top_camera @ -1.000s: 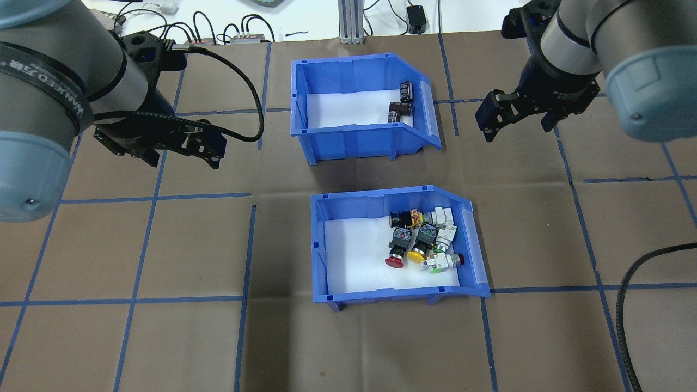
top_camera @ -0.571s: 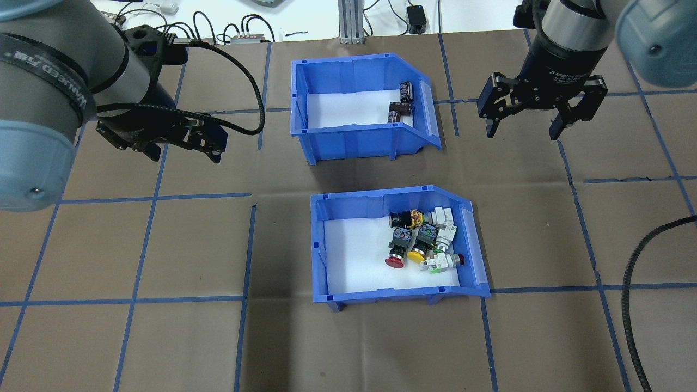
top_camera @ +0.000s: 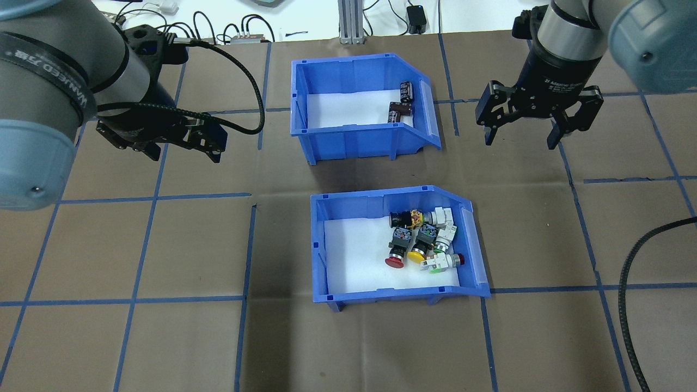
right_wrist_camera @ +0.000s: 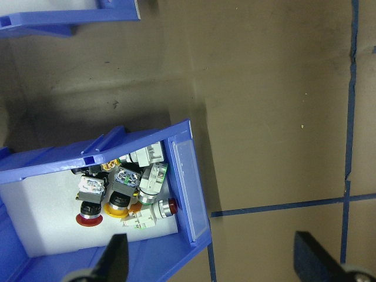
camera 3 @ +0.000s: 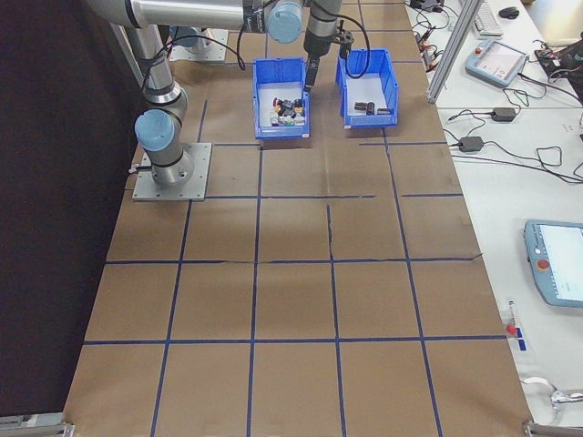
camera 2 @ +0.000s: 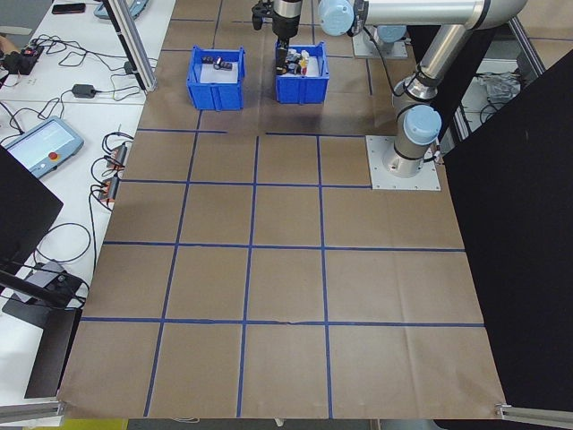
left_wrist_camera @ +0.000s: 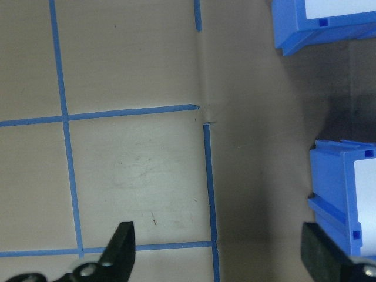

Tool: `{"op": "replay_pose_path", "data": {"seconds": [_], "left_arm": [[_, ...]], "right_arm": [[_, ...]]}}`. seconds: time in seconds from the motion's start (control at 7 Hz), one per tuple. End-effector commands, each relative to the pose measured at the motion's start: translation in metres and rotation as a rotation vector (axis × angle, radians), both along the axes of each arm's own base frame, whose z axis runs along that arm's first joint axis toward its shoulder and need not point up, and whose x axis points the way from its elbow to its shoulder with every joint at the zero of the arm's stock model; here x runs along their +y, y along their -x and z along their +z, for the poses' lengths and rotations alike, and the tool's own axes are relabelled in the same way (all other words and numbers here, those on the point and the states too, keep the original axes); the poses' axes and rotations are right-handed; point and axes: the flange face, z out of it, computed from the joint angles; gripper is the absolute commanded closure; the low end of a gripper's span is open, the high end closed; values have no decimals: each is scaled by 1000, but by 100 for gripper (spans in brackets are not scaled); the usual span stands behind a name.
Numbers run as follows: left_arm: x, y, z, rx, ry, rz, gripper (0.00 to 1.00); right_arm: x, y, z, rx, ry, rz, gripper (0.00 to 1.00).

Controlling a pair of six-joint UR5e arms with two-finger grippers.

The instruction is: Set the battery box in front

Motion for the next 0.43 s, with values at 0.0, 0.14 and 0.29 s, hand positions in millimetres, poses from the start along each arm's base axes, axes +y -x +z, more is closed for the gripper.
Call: {"op": "replay_pose_path", "data": {"seconds": [0.0, 0.14, 0.29], "left_arm": [[0, 0, 0, 1, 0, 0, 0], [0, 0, 1, 2, 2, 0, 0], [0, 0, 0, 2, 0, 0, 0]], "right_arm": [[1, 0, 1, 1, 2, -1, 0], [0, 0, 1, 0, 2, -1, 0], [0, 0, 2, 1, 4, 1, 0]]}}
